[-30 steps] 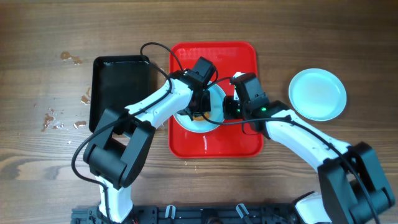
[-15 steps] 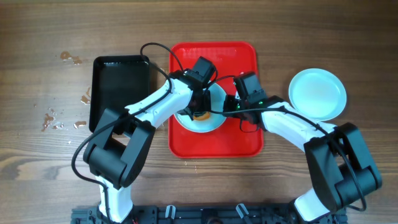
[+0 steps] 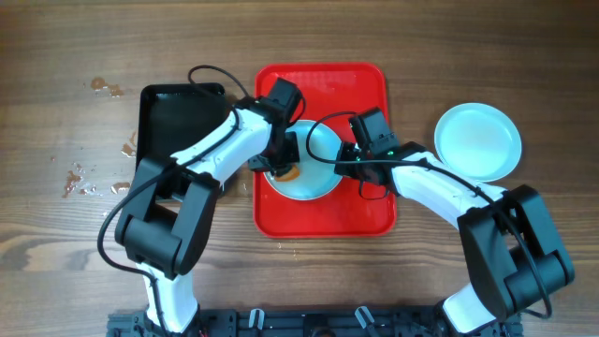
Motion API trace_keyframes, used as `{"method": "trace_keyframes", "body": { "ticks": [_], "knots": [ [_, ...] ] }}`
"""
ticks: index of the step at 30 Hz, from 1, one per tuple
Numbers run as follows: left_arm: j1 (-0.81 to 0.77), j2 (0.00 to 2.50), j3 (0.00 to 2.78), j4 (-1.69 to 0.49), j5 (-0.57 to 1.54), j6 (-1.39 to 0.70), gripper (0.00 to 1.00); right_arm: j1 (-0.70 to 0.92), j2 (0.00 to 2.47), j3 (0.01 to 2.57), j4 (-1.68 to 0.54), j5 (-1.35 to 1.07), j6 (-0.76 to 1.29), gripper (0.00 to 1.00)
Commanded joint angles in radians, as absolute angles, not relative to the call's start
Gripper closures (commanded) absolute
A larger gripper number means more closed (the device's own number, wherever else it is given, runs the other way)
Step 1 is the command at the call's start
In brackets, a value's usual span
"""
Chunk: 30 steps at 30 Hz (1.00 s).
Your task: Clean dirty plates on tray and stack at the side
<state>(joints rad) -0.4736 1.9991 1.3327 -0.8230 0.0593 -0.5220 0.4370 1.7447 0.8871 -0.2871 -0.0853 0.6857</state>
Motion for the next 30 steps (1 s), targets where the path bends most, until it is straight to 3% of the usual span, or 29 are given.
{"method": "trace_keyframes", "body": {
  "ticks": [1, 8, 20, 25, 30],
  "knots": [
    [-0.427, 2.065, 1.305, -0.875, -0.13, -0.532, 0.96, 0.404, 1.775, 0.854, -0.347, 0.137, 0.733, 0.95],
    [-0.43, 2.061, 1.438, -1.016, -0.218, -0.532, 0.96, 0.404, 1.774, 0.854, -0.356, 0.152, 0.734, 0.96],
    [-0.43, 1.945, 1.493, -1.053, -0.189, -0.533, 0.96, 0.404, 1.716, 0.854, -0.402, 0.211, 0.731, 0.96],
    [-0.403, 1.858, 1.493, -1.063, -0.145, -0.532, 0.96, 0.405, 1.714, 0.854, -0.383, 0.157, 0.562, 0.96],
    [-0.361, 1.778, 1.493, -1.045, -0.058, -0.467, 0.96, 0.404, 1.71, 0.854, -0.394, 0.15, 0.521, 0.96]
  ]
}}
